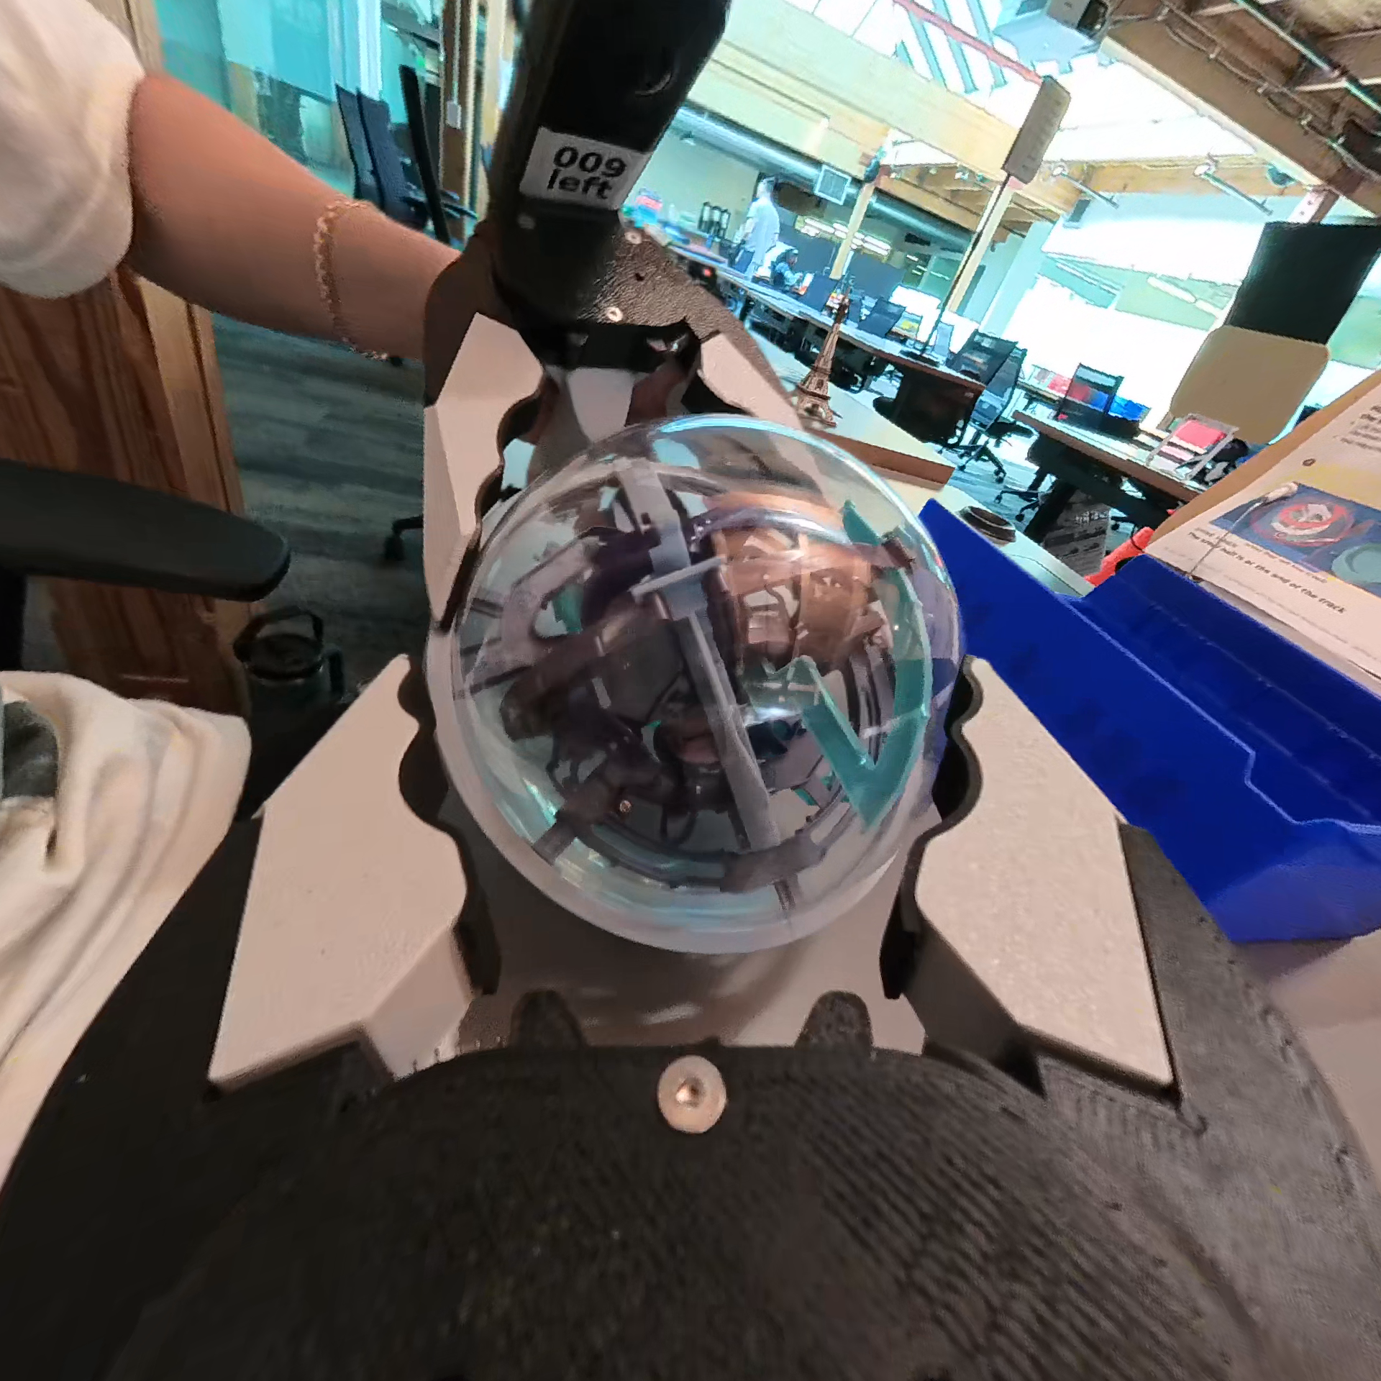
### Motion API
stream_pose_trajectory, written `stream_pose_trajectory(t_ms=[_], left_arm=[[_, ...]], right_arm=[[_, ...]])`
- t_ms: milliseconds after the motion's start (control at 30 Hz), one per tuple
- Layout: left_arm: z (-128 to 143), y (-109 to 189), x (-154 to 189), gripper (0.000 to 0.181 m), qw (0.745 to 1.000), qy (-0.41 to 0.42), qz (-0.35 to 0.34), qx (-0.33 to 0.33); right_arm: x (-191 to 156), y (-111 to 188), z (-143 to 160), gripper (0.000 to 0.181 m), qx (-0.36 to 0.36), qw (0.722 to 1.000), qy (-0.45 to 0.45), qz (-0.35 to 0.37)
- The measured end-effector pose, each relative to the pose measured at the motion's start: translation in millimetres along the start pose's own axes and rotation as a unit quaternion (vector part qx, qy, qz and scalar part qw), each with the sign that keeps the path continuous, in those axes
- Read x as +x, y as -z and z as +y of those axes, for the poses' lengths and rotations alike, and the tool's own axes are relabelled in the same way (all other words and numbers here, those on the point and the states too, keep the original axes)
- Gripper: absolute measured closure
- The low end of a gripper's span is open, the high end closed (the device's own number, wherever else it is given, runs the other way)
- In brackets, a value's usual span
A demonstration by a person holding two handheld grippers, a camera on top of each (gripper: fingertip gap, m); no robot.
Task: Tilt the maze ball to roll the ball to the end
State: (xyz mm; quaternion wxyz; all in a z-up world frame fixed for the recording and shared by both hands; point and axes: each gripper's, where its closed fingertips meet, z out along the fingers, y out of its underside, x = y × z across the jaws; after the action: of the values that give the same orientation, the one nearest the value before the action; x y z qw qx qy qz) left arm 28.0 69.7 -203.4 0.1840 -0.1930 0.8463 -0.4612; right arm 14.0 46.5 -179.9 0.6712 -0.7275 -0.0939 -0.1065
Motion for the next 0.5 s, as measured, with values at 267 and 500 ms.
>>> stream_pose_trajectory(t_ms=[267, 500], left_arm=[[-2.1, -3.1, -1.1, 0.031, 0.999, 0.018, -0.046, 0.009], [-9.2, -7.0, 1.2, 0.031, 0.993, 0.032, -0.104, 0.044]], right_arm=[[7.7, -7.5, 4.5, 0.046, -0.004, 1.0, 0.019, 0.003], [9.6, -0.7, 7.2, 0.046, -0.003, 0.999, 0.017, -0.035]])
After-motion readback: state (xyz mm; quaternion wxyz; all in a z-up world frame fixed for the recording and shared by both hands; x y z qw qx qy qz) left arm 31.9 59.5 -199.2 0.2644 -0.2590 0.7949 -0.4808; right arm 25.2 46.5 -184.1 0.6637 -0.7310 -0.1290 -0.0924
